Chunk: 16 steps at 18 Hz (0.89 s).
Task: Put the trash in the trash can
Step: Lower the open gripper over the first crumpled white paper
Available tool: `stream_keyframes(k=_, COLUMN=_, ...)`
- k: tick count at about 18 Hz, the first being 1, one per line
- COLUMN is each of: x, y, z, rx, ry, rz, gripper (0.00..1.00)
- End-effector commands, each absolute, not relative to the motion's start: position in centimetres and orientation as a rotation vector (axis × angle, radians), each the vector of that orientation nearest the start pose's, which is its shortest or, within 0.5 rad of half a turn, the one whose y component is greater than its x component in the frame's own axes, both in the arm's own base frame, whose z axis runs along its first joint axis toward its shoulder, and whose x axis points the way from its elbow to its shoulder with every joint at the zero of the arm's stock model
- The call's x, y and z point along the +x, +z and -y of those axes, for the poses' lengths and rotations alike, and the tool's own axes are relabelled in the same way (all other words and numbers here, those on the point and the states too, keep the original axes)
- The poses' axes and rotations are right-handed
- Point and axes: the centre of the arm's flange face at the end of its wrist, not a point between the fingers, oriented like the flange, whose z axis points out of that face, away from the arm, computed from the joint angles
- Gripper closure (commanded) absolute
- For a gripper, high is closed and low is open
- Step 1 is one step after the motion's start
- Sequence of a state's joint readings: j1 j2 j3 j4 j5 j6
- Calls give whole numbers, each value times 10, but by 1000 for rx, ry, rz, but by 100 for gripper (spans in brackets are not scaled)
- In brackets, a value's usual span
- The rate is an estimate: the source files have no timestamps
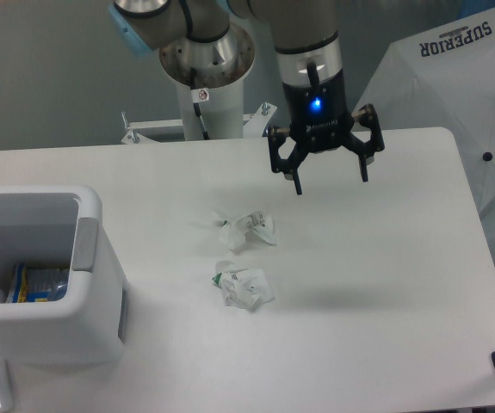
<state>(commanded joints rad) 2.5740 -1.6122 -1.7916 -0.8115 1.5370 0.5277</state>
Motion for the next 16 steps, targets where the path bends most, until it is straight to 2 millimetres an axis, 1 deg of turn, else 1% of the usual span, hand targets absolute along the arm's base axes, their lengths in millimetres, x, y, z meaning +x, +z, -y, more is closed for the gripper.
stream_keyframes(k=1, x=-374, y=441, z=-402, rx=-2660, ry=438, rz=631, gripper=0)
stream_keyframes(k=2, x=-374, y=430, z=-402, rx=-2678, ry=419, rz=633, gripper=0)
stream_keyframes(k=3, x=-370, y=417, z=-405, rx=-2702, ry=398, rz=625, gripper=0)
stream_keyframes(k=4, x=-365, y=409, z=-406, rx=-2717, ry=386, rz=619, gripper=0)
stream_keyframes(k=7, x=-356, y=394, z=-406, rx=-2746, ry=359, rz=611, gripper=0)
stream_keyframes(k=10, x=-352, y=388, z=-408, rx=-2759, ry=342, rz=605, gripper=0)
stream_keyframes(k=12, x=-345, y=376, z=-407, rx=-2785, ry=320, rz=590, gripper=0)
stream_keyframes(k=14, x=-338, y=367, z=-406, rx=-2817, ry=311, rz=525, gripper=0)
stream_keyframes(k=16, x=-334, y=368, z=-407, rx=-2838, ry=317, rz=442, gripper=0)
